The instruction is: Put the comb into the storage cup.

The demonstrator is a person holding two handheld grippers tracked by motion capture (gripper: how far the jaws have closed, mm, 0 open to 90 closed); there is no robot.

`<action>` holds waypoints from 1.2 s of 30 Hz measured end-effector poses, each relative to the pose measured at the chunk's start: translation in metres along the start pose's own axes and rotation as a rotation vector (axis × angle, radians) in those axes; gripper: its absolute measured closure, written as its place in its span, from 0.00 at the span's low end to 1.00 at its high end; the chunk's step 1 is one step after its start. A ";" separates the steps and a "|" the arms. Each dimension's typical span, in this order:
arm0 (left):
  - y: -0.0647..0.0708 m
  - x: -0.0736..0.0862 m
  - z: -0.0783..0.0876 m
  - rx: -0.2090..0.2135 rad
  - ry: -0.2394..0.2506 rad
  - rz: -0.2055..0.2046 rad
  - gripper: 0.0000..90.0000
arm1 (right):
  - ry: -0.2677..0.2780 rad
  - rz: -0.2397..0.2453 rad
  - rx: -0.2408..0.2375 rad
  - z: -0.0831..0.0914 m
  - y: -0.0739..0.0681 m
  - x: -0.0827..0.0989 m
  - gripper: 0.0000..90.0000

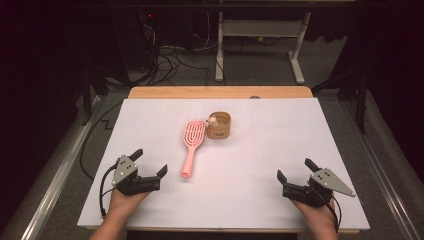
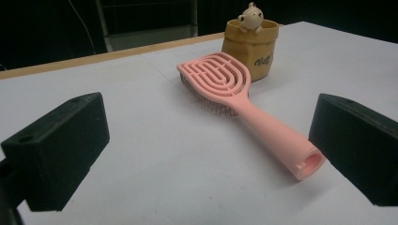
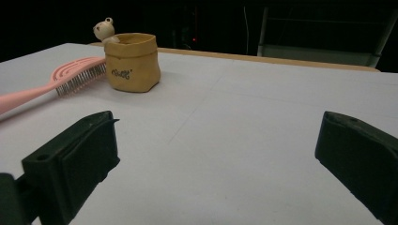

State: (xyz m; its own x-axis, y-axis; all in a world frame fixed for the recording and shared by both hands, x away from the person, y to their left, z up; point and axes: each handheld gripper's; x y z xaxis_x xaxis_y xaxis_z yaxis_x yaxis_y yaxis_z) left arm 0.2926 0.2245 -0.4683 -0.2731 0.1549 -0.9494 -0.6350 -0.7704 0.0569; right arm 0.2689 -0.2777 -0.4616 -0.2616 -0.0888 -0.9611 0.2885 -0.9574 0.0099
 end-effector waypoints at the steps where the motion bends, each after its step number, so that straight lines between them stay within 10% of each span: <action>1: 0.000 0.000 0.000 0.000 0.000 0.000 0.00 | 0.001 0.001 0.000 0.000 0.000 0.000 0.00; 26: 0.007 -0.004 -0.002 0.016 -0.022 -0.012 0.22 | 0.001 0.011 -0.002 0.000 -0.002 -0.001 0.00; 36: 0.026 -0.008 -0.017 0.104 -0.100 -0.014 0.62 | 0.001 0.015 -0.004 0.000 -0.002 -0.001 0.00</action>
State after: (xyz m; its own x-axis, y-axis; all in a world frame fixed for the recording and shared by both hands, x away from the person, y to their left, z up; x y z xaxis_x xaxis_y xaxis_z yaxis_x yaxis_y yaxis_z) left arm 0.2906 0.1928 -0.4641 -0.3309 0.2298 -0.9153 -0.7093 -0.7003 0.0805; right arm 0.2687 -0.2753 -0.4608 -0.2567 -0.1025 -0.9610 0.2960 -0.9549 0.0228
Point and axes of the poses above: each handheld gripper's, and its own axes: z roughly backward along the jaws, x roughly out of its underside, y roughly to its right, and after that the axes turned 6 degrees about x, right-handed
